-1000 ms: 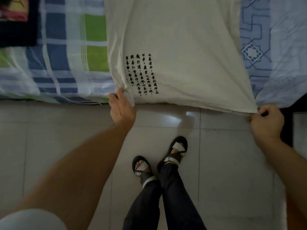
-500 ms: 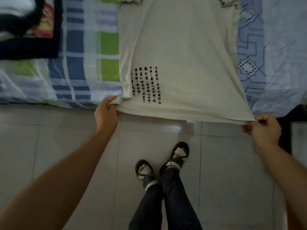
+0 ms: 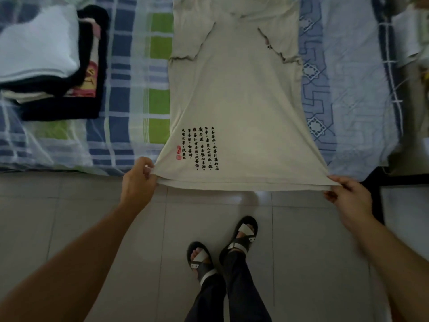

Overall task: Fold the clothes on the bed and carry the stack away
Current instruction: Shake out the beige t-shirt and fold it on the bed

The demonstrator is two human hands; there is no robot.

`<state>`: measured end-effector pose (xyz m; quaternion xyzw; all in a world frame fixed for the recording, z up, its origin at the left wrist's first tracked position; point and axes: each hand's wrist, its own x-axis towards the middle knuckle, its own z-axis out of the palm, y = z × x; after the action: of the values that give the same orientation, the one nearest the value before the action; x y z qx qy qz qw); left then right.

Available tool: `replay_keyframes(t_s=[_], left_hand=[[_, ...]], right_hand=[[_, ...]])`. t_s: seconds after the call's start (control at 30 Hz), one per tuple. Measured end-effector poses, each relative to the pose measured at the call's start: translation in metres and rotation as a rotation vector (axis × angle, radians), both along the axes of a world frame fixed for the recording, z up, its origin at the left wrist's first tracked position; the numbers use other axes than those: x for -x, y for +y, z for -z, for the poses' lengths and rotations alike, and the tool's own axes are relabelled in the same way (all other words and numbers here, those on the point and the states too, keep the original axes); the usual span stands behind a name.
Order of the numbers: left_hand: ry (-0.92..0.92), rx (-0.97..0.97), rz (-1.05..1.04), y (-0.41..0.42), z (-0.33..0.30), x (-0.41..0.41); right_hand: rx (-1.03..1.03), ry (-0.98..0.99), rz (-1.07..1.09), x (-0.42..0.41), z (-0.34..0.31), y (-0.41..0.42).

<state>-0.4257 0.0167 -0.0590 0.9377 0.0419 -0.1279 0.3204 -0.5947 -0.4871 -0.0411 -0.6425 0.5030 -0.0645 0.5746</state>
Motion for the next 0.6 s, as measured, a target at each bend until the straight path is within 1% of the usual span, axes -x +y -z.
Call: replay_keyframes(t_s=[0.07, 0.1, 0.17, 0.27, 0.33, 0.4, 0.47, 0.53, 0.6], left_hand=[[0.008, -0.001, 0.086, 0.0, -0.001, 0.002], [0.01, 0.007, 0.087, 0.001, -0.002, 0.003], [0.005, 0.099, -0.002, 0.009, -0.003, 0.008], [-0.005, 0.253, -0.269, 0.027, -0.004, 0.019], [0.046, 0.329, -0.403, 0.035, -0.003, 0.027], [0.103, 0.363, -0.454, 0.035, -0.002, 0.036], [0.116, 0.372, -0.48, 0.03, -0.005, 0.045], [0.117, 0.381, -0.482, 0.026, -0.007, 0.054], [0.167, 0.388, -0.477, 0.026, -0.009, 0.064]], right_hand=[[0.014, 0.012, -0.034, 0.002, 0.001, -0.003], [0.025, 0.019, -0.054, 0.003, 0.0, -0.004], [0.057, 0.032, -0.075, 0.008, 0.0, -0.008], [0.095, 0.054, -0.067, 0.013, -0.002, -0.014], [0.099, 0.068, -0.049, 0.014, -0.001, -0.015], [0.096, 0.085, -0.019, 0.016, 0.0, -0.014], [0.082, 0.098, 0.022, 0.019, 0.001, -0.012], [0.073, 0.117, 0.066, 0.027, 0.0, -0.012], [0.062, 0.166, 0.08, 0.037, -0.002, -0.012]])
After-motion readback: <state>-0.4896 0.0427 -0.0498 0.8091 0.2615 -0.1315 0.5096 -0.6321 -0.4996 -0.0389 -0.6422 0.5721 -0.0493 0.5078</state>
